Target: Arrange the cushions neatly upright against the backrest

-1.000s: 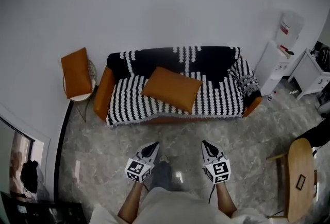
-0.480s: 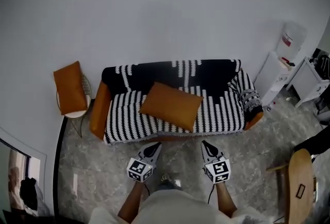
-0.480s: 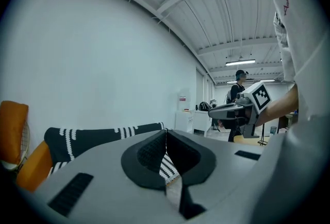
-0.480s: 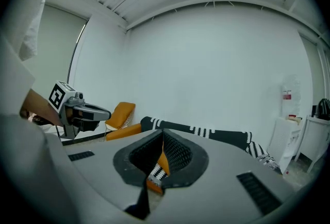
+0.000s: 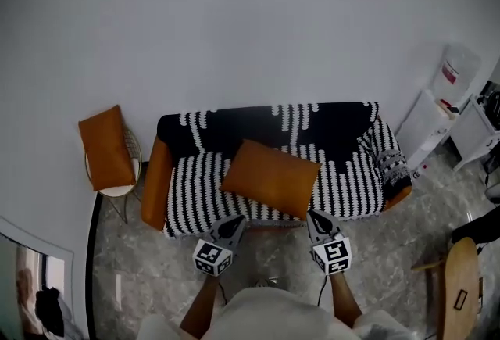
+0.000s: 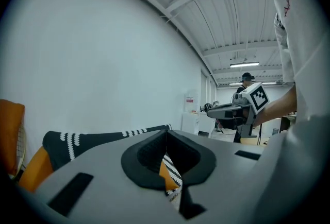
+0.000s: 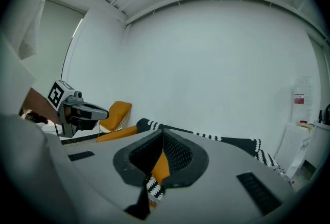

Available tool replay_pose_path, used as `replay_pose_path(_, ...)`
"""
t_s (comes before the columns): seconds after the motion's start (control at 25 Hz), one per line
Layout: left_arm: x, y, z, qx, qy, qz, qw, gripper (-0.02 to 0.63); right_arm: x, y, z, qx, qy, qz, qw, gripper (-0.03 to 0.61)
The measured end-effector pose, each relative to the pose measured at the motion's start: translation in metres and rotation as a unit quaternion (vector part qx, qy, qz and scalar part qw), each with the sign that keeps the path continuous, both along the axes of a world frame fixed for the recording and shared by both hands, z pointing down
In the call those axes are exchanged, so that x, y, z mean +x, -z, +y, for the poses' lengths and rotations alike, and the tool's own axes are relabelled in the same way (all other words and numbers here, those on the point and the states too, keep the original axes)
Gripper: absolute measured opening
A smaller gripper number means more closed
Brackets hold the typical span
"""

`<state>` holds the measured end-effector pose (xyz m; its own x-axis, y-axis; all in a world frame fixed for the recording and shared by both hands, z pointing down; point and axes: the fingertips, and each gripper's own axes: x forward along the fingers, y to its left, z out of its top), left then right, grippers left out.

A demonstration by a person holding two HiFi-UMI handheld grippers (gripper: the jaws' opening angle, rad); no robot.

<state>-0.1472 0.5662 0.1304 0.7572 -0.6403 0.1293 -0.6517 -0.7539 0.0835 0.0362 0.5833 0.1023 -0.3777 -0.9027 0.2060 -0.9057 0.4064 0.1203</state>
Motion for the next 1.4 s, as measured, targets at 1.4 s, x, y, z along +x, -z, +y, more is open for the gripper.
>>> replay_pose_path(1.4,0.053,-0.021,-0.231,-0.028,-0.004,-0.015,0.9995,0.031,0.061,-0.025,-0.234,-0.020,-0.022,-0.015,0.999,0.029)
